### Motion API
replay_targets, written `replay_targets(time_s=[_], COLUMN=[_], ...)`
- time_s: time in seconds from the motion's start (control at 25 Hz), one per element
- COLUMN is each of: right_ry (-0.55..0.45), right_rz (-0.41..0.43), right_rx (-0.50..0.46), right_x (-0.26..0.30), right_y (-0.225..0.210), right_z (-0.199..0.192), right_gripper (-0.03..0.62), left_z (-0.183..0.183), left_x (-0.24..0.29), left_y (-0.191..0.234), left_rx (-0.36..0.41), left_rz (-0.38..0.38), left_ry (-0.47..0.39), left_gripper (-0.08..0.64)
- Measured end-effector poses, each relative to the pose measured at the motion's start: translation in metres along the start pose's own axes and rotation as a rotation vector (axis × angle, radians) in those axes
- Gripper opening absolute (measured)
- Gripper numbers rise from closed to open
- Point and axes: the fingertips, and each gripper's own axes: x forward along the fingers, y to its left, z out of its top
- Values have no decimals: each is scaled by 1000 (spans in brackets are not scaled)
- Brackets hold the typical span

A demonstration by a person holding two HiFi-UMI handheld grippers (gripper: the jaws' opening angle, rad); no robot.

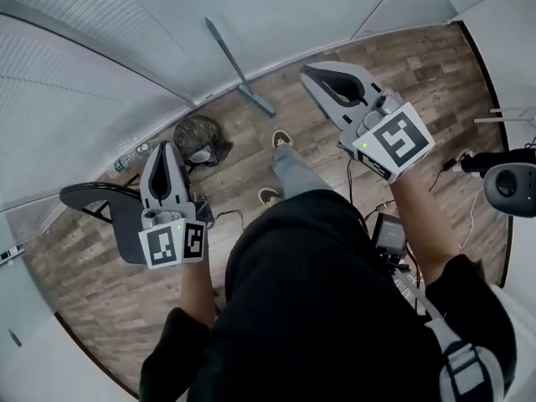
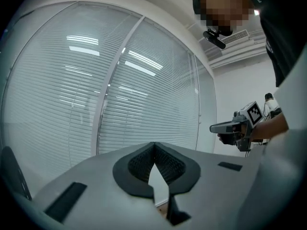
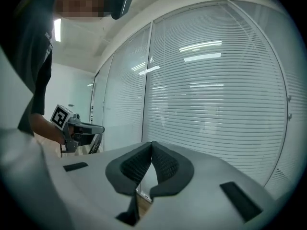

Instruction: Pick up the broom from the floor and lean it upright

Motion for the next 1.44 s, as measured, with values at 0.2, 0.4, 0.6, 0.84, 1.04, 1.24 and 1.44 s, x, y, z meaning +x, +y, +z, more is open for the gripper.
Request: replay_targets(time_s=[0.2,0.4,0.6,0.84,1.04,1.24,1.44], right_ry=[-22,-29,-14,-7,-15,-8,-1], right_rz=[-33,-82,-103,-107,-112,-124,-124], right_rx=[21,45,21,20,20,21,15], right_x=[-63,-82,-93,-93,-85,-86,-83], right_y=[44,49,57,55,53,55,60], right_z=[14,20,16,13,11,7,3], right_gripper=[17,18,18,18,18,18,18], left_z=[9,9,23,30,27,21,24], left_x=[-51,-58,-66,-67,-67,-69,-72], left_y=[-40,-63,-80,-86,-82,-81,-81], left_rx=[-7,-17,3,-2,9,5,-8], left_rz=[-60,-107,-136,-132,-136,-146,-170], left_ry=[-21,-15,-19,-6,2,18,13], left_gripper=[20,20,20,20,20,20,20])
